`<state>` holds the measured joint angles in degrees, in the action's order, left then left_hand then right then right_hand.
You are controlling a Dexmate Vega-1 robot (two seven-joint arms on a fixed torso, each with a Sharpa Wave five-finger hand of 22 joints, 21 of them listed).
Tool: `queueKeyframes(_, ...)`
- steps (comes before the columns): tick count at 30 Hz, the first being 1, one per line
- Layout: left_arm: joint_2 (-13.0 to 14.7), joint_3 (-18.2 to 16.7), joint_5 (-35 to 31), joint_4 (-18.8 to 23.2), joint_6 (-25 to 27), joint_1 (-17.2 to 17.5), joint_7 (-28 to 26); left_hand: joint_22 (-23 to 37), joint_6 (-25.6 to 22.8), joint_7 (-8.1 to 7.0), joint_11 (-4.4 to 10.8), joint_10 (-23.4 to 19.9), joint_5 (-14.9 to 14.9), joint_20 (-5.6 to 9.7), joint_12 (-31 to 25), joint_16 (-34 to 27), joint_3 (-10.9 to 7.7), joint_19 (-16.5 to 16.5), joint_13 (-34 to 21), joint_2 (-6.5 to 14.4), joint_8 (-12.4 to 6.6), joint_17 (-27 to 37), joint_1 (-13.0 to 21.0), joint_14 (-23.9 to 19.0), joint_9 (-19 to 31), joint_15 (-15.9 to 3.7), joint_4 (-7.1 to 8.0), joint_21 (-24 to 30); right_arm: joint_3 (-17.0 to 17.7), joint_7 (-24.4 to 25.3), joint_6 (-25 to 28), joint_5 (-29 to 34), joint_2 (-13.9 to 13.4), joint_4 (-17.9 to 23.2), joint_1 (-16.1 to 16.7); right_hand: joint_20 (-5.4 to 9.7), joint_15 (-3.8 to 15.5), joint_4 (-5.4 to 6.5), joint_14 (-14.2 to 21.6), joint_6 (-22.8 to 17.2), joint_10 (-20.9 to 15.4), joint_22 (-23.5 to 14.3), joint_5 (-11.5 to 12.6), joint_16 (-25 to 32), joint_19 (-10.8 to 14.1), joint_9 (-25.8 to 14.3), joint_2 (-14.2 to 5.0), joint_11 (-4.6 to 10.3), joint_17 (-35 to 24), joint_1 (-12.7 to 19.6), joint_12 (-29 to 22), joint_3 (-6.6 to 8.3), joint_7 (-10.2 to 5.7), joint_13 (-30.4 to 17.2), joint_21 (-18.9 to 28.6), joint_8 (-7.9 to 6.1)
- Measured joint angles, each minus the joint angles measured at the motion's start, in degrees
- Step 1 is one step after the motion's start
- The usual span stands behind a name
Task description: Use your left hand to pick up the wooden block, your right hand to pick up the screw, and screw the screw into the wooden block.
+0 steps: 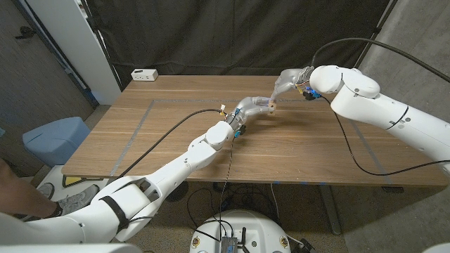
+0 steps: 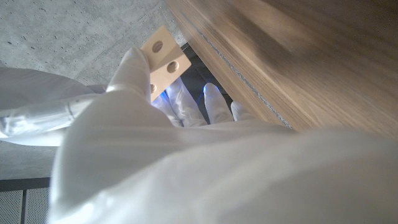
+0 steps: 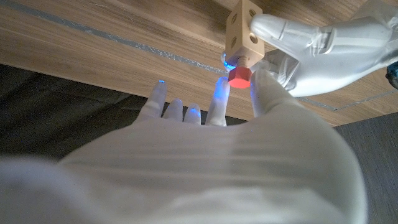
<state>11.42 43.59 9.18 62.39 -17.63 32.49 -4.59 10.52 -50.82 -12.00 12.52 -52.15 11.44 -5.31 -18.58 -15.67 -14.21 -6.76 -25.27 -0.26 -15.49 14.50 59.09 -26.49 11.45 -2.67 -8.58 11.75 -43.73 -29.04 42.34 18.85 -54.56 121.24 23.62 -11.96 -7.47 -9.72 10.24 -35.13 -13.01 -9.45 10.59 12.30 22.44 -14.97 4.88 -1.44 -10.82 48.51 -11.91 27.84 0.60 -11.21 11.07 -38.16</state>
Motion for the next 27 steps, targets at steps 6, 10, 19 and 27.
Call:
queueKeyframes(6,0.06,0.01,0.01,0.13,0.02,0.0,0.01,0.0,0.0,0.0,0.0,0.0,0.0,0.0,0.09,0.0,0.01,0.0,0.0,0.0,0.01,0.0,0.0,0.0,0.0,0.0,-0.02,0.0,0.0,0.23,-0.02,0.03,0.08,-0.02,0.24,-0.22,-0.18,0.0,0.44,-0.47,-0.2,0.0,0.0,0.09,0.41,-0.36,0.0,0.2,0.0,0.0,0.0,0.0,-0.06,0.0,0.0,-0.6)
queueKeyframes(10,0.14,0.02,0.01,0.42,0.14,0.15,-0.02,0.0,0.0,0.0,0.01,0.01,0.23,0.0,0.12,0.0,0.07,0.0,0.0,0.0,0.05,0.0,0.0,0.0,0.0,0.0,-0.07,0.0,0.0,0.41,-0.02,0.14,0.1,-0.02,0.34,-0.22,-0.29,0.02,0.7,-0.6,-0.63,0.0,0.0,0.22,0.4,-0.62,-0.23,0.2,0.0,0.22,0.0,-0.02,-0.2,0.0,0.0,-1.07)
queueKeyframes(19,0.17,0.02,-0.01,0.59,0.38,0.32,-0.24,0.0,0.0,0.0,-0.02,-0.02,0.23,0.0,0.11,0.0,0.09,0.0,0.0,0.0,0.21,0.0,0.0,0.0,0.0,0.0,-0.09,0.0,0.12,0.63,0.07,0.25,0.09,0.29,0.63,-0.22,-0.1,0.25,0.92,-1.32,-1.03,0.0,0.0,0.22,0.4,-1.15,-0.23,0.41,0.01,0.22,0.0,-0.24,-0.3,0.0,0.0,-1.69)
queueKeyframes(27,0.03,0.06,-0.03,0.57,0.43,0.33,-0.28,0.0,0.0,0.0,-0.02,-0.02,0.22,0.0,0.11,0.0,-0.01,0.0,0.0,0.0,0.21,0.0,0.0,0.0,0.01,0.0,0.01,0.0,0.29,0.69,0.08,0.25,0.01,0.37,0.75,0.05,-0.3,0.24,1.12,-1.32,-1.33,0.0,0.0,0.22,0.76,-1.41,-0.23,0.11,0.01,0.22,0.0,-0.24,-0.29,0.0,0.0,-2.35)
